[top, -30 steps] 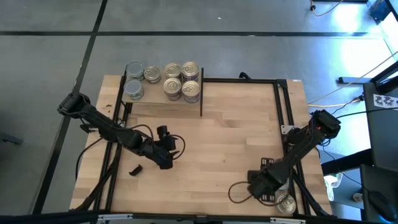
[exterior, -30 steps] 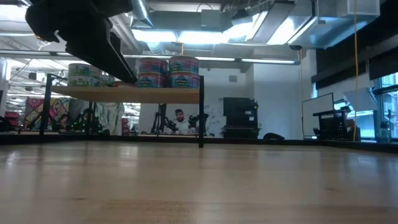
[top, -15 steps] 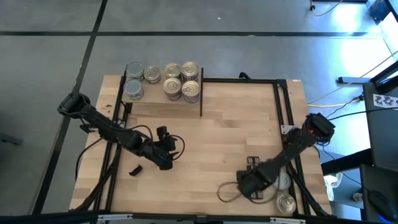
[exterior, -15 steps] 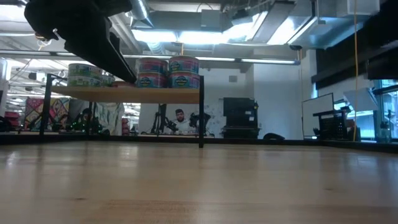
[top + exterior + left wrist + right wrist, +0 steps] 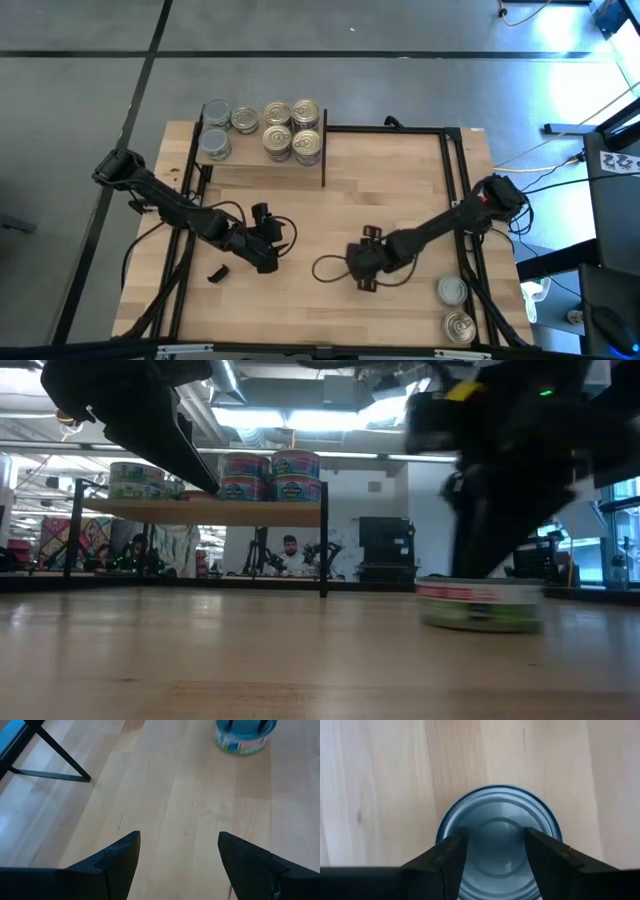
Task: Stack canned seafood by type on shelf
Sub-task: Put the green tuna can on the shelf
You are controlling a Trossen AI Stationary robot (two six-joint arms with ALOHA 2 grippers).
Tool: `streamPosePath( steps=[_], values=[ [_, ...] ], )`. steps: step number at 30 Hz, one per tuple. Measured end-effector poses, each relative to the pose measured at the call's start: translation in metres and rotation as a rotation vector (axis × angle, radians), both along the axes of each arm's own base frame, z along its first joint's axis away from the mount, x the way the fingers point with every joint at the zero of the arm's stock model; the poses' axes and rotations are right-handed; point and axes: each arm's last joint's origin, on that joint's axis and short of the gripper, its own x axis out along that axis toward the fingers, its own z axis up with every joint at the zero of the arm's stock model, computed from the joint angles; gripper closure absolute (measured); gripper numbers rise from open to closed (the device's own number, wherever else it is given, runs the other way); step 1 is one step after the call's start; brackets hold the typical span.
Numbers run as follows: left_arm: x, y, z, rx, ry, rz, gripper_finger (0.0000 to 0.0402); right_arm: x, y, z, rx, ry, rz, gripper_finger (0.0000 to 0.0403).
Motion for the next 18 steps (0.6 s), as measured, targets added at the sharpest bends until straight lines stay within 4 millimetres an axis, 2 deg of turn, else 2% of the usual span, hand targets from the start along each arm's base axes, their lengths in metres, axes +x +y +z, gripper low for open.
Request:
streamPosePath(
  steps=[6,11,18],
  values=[
    [0.000,0.000,-0.001,-0.020,-0.014,0.017,0.0137,0.025,-0.014,-0.013,-0.021,-0.105,0.044,0.0205],
    [-0.005,0.002,-0.017,-0.032,-0.036,0.018,0.0137,0.042,-0.023,-0.012,-0.041,-0.240,0.099,0.0205],
    [-0.009,0.004,-0.035,-0.090,-0.151,0.019,0.0137,0.070,-0.035,-0.030,-0.045,-0.406,0.134,0.0205]
  ],
)
